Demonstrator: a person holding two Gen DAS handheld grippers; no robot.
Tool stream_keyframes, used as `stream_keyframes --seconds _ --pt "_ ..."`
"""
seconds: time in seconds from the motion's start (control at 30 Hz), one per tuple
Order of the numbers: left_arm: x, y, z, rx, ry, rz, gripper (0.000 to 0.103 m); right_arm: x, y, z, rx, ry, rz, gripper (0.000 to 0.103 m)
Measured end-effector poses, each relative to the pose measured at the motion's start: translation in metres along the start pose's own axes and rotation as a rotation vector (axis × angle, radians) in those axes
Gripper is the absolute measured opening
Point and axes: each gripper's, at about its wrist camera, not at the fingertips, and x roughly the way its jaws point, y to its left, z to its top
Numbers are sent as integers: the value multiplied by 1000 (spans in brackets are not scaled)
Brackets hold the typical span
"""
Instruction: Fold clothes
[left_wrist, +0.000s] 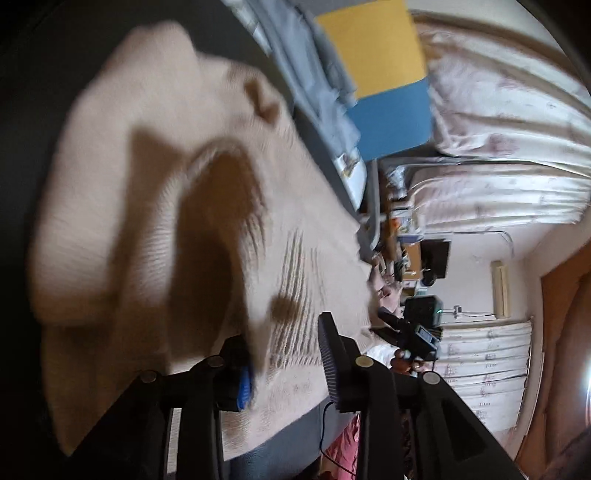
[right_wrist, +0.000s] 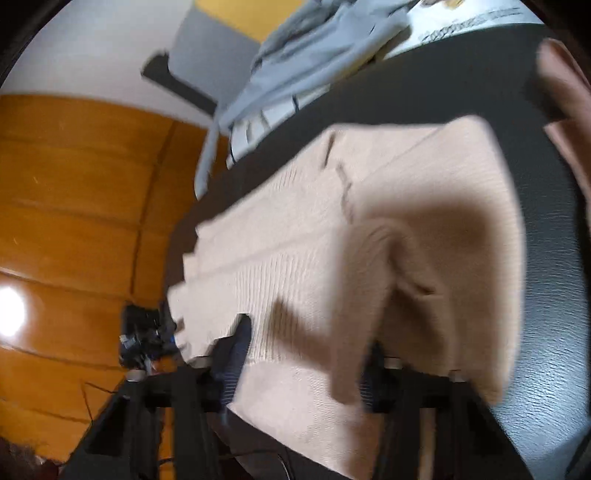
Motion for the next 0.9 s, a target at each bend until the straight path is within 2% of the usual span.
stream_keyframes --seconds 0.07,0.17,0.27,0.33,0.43,0.47,0.53,0.57,0.6,0.63,0.67,0.7,0.8,0.9 --pt "-2 -3 15 -17 -40 -15 12 2 11 9 -20 -1 -17 4" --pt "-8 -6 39 -44 -114 -33 7 -7 17 35 12 -73 34 4" --pt "-15 -9 64 -70 -189 -52 7 -8 8 61 73 -116 84 4" --pt "-19 -11 81 -87 -239 -65 7 0 -3 72 104 -133 71 4" --pt "-16 -5 98 -114 -286 -63 9 15 -21 91 161 -182 46 6" --pt "-14 0 101 -121 -298 -53 15 18 -26 95 187 -205 43 7" --pt "-14 8 104 -125 -329 -18 19 22 -38 97 210 -221 18 18" --pt "-20 9 103 -115 -360 -13 21 18 -38 94 200 -239 9 26" --pt "-29 9 101 -102 -395 -15 23 13 -38 91 189 -259 1 40" --pt "-37 10 99 -88 -430 -16 23 3 -34 86 165 -295 1 47" --pt "-48 7 96 -55 -469 8 23 -7 -29 80 140 -333 3 56" --pt "-57 2 93 -15 -495 34 24 -18 -25 74 115 -371 5 56" --pt "-66 -20 65 180 -491 114 25 -43 -4 54 -41 -400 -124 56" --pt "-61 -40 26 417 -458 173 27 -45 9 31 -189 -332 -254 56"
